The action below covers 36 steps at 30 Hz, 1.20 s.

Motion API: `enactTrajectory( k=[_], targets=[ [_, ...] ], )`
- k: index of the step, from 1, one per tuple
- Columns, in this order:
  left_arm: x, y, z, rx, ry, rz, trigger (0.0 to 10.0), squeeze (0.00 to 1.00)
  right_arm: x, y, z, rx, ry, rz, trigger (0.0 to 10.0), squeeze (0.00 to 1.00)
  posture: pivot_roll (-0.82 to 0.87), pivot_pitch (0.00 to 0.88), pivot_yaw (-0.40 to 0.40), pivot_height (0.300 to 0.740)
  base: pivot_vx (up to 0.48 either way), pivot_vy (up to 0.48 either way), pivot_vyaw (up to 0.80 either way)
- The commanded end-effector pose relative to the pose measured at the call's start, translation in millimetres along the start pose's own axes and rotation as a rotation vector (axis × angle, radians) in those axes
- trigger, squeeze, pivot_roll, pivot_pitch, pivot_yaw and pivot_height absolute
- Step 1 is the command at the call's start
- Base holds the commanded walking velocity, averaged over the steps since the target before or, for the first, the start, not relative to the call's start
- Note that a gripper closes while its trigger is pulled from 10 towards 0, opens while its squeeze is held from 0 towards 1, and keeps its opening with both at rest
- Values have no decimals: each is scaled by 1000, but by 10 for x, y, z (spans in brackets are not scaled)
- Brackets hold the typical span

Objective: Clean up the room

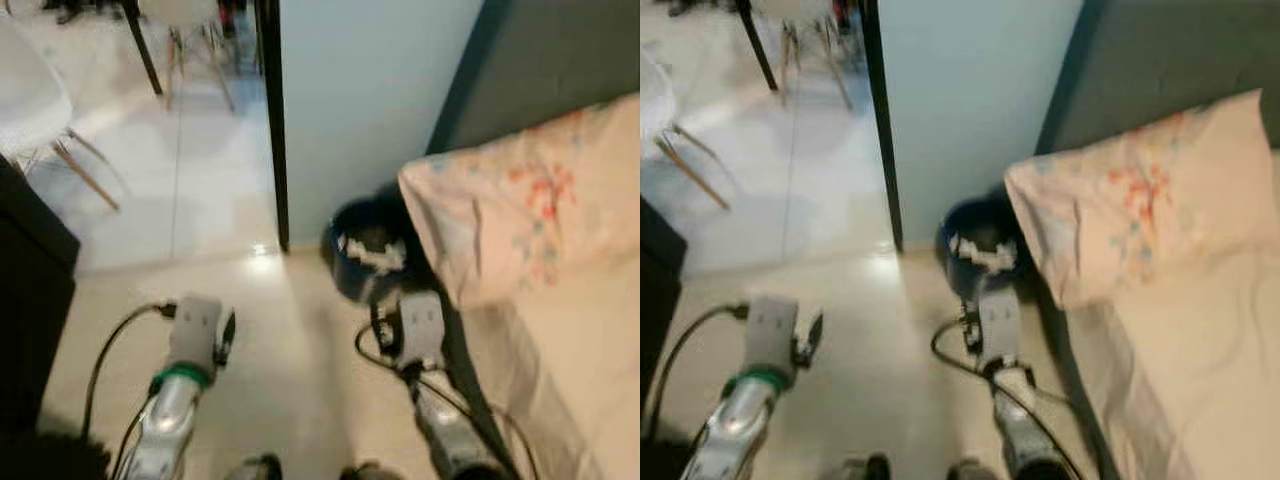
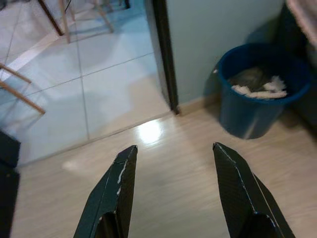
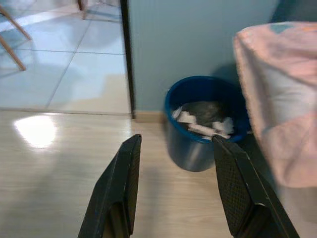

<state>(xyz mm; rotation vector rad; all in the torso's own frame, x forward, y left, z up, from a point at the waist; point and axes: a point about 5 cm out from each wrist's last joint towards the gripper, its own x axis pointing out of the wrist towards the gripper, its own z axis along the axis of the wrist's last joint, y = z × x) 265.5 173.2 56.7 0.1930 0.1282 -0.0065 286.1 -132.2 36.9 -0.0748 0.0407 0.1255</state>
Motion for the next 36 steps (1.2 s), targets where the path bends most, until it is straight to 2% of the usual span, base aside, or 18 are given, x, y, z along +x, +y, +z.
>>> enactTrajectory(
  k=[1,9,18,36],
  targets=[
    [-22,2,-71,2,38,-3,10000,0,-30,10,-46,3,19,2,10000,0,2,62,33,740,0,0,0],
    [84,-15,116,-14,-15,-4,10000,0,-7,-10,-17,-3,9,5,10000,0,-1,53,29,740,0,0,0],
    [93,-65,145,-21,-25,-14,10000,0,-11,8,-12,-15,4,15,10000,0,-9,53,30,740,0,0,0],
    [130,-124,233,-70,-33,-38,10000,0,17,17,44,9,-22,5,10000,0,-16,46,41,740,0,0,-800]
  ],
)
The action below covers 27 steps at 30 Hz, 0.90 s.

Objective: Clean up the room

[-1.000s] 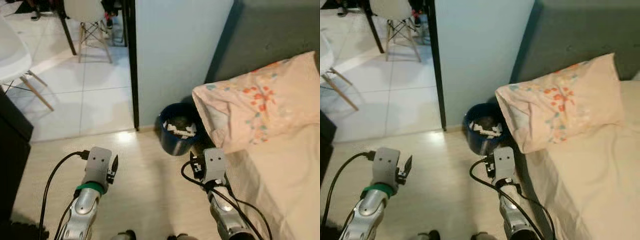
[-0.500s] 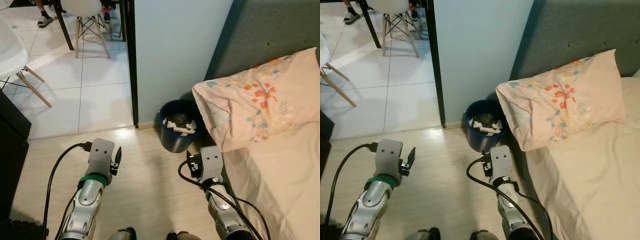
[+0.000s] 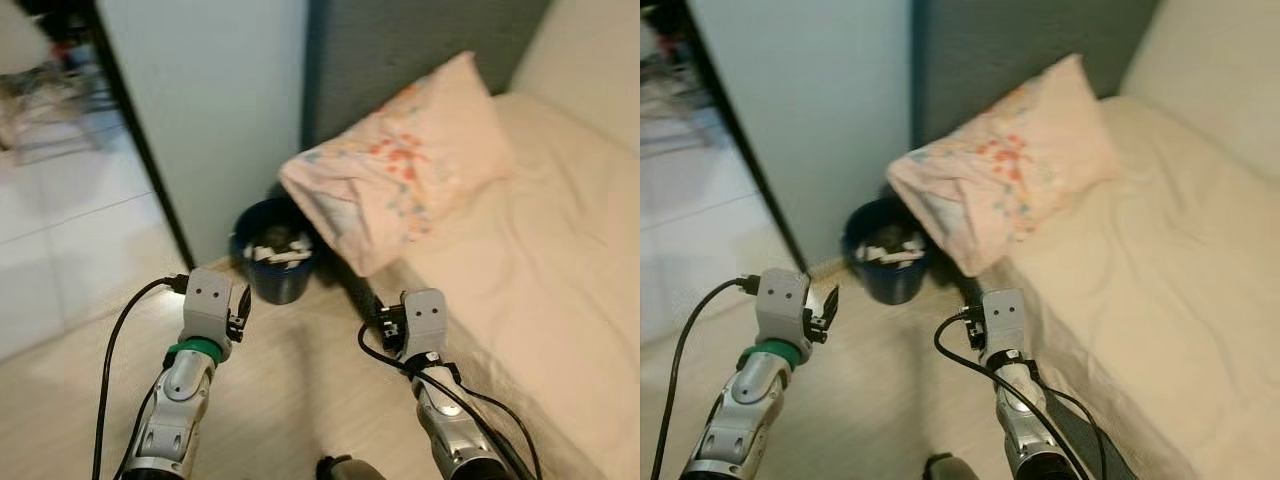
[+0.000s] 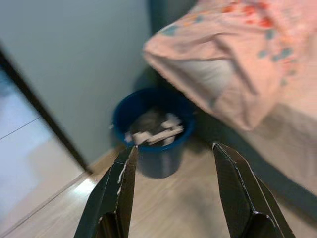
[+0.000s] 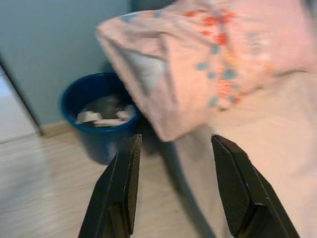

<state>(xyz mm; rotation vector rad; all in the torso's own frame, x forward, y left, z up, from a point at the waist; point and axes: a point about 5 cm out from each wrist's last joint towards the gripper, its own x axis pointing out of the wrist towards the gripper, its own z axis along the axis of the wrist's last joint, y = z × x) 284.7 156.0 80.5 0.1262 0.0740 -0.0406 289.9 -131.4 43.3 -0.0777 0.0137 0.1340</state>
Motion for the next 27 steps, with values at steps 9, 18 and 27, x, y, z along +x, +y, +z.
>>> enactTrajectory(
  k=[9,18,27],
  targets=[
    [-28,1,-12,-33,18,0,10000,0,-9,41,-5,22,0,2,10000,0,-11,47,42,740,0,0,-800],
    [-19,0,30,-8,-7,-5,10000,0,-8,42,-9,28,3,-2,10000,0,-10,50,43,740,0,0,-800],
    [15,-6,80,35,-51,24,10000,0,15,32,27,10,-14,3,10000,0,-20,44,36,740,160,0,-533]
  ],
)
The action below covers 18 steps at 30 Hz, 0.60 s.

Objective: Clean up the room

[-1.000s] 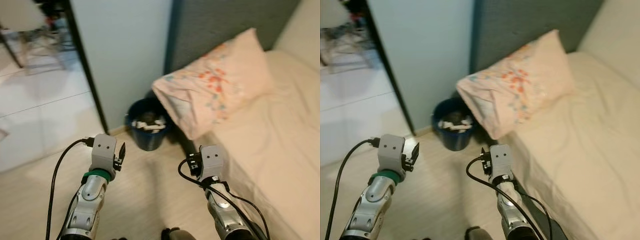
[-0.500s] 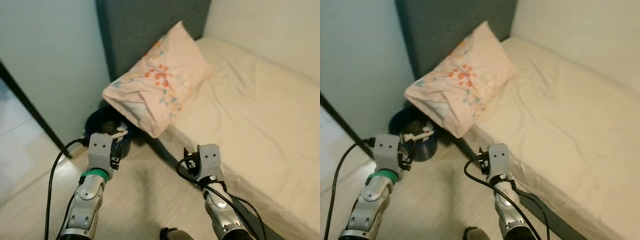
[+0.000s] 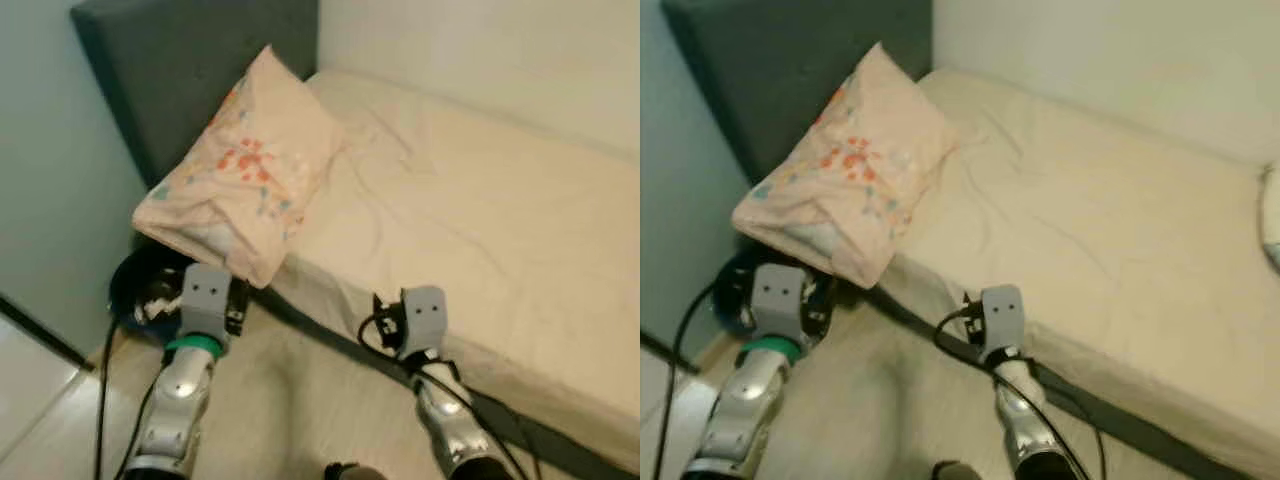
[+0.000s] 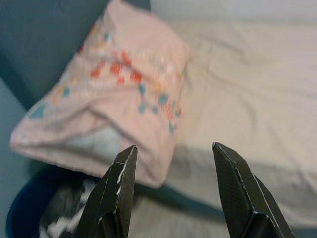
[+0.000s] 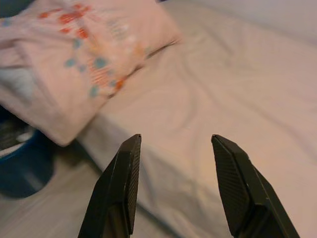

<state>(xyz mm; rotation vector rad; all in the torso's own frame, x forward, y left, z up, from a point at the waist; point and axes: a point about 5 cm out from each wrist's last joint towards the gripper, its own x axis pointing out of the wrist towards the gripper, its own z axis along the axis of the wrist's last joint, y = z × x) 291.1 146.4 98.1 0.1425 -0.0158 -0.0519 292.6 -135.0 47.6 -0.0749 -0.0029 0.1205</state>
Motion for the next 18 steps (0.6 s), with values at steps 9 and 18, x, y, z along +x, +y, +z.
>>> enactTrajectory(
  k=[9,18],
  targets=[
    [-31,25,-92,23,29,14,10000,0,2,75,-3,6,1,20,10000,0,-25,42,34,740,480,0,0],
    [-36,4,-89,23,22,13,10000,0,-11,83,-13,5,3,23,10000,0,-23,42,35,740,480,0,0]
  ],
)
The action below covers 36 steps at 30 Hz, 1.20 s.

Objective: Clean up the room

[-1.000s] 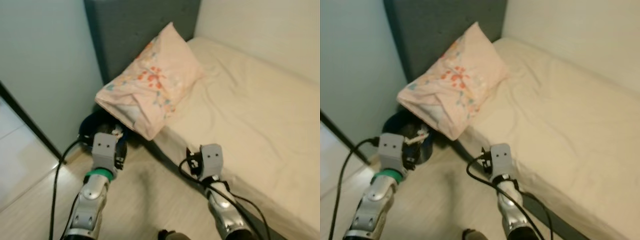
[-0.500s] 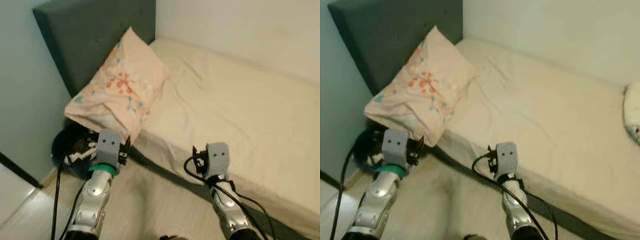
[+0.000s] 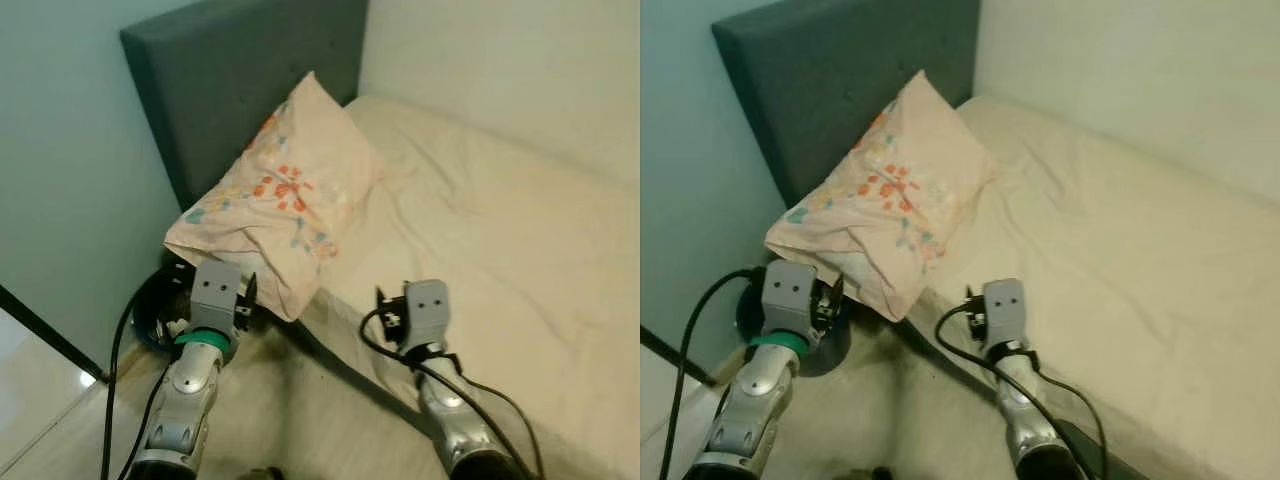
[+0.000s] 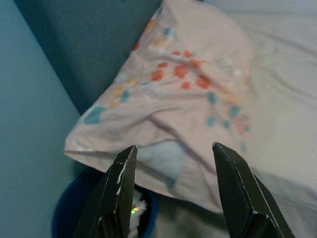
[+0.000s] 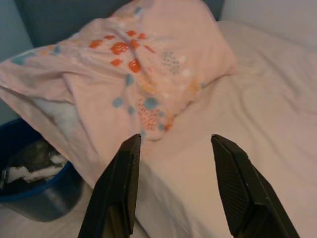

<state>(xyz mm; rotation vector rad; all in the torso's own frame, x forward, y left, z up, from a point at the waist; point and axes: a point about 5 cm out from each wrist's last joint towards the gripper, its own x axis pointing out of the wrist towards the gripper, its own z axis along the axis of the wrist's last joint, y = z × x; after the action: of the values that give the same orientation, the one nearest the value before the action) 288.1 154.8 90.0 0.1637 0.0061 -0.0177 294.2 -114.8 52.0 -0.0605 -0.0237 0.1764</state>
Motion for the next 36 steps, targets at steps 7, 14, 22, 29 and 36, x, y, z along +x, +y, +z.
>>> enactTrajectory(
  k=[7,14,22,29,36],
  targets=[
    [9,-80,2,4,-5,-20,10000,0,-47,-120,-62,-9,25,-32,10000,0,-25,41,33,740,480,0,0],
    [9,-82,-3,2,-4,-18,10000,0,-42,-137,-59,-14,27,-34,10000,0,-26,43,30,740,480,0,0],
    [9,-81,-3,1,-3,-19,10000,0,-45,-136,-60,-14,27,-36,10000,0,-28,48,34,740,411,0,0],
    [0,-93,-9,-4,0,-23,10000,0,-72,-145,-79,-12,30,-44,10000,0,-33,51,39,740,84,0,0],
    [-4,-112,-8,-3,-2,-36,10000,0,-81,-154,-83,-11,32,-51,10000,0,-38,50,43,740,0,0,0]
  ],
)
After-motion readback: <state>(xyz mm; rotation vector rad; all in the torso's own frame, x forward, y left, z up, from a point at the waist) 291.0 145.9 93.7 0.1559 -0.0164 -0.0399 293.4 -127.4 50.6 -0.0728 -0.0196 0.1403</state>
